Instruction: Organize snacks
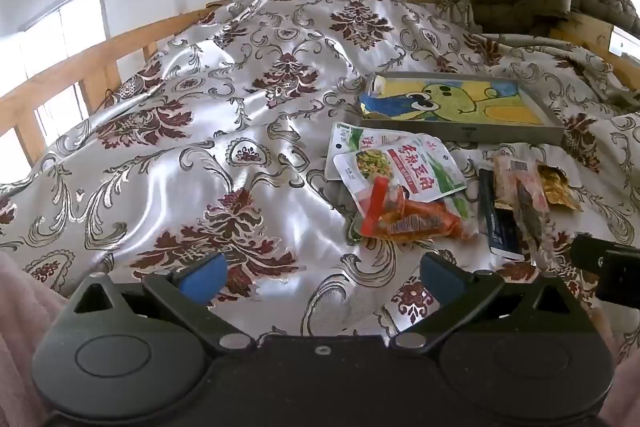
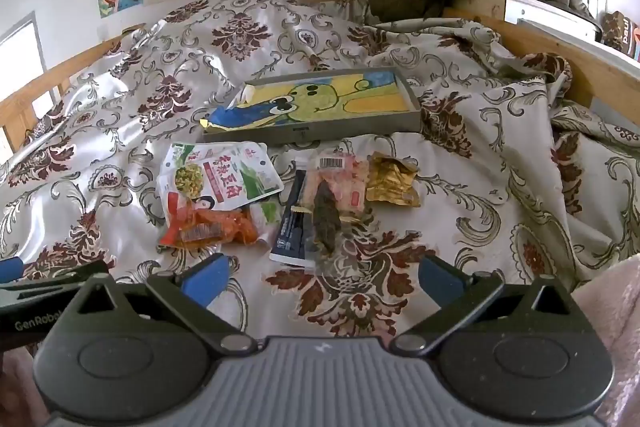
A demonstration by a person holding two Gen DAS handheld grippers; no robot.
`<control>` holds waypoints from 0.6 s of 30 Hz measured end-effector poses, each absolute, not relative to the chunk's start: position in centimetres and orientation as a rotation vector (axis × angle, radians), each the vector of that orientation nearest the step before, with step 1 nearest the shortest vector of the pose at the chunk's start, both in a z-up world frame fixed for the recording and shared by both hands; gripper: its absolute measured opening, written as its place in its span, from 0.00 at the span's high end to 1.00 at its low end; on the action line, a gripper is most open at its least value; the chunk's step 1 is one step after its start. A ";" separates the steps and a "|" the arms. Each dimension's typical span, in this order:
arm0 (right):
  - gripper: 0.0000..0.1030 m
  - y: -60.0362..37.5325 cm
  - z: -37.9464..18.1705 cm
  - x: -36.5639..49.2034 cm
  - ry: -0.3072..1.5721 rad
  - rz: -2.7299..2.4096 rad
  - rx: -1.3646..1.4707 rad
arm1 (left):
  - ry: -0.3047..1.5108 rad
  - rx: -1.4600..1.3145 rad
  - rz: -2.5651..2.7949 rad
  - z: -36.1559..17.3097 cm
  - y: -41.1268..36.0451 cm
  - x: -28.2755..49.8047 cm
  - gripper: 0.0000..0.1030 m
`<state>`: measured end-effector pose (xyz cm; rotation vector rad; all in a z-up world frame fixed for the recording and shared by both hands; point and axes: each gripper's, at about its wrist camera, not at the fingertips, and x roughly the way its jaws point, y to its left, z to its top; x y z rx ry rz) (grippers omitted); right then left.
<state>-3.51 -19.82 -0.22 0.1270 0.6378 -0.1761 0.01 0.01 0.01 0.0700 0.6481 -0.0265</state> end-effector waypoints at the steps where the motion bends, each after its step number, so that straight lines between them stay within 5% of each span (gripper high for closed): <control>1: 0.00 -19.8 -0.2 -3.5 0.636 -0.176 0.128 | 0.648 0.071 -0.027 0.0 0.0 0.0 0.01; 18: 0.00 -19.9 -0.3 -3.5 0.636 -0.175 0.129 | 0.648 0.070 -0.026 0.0 0.0 0.0 0.01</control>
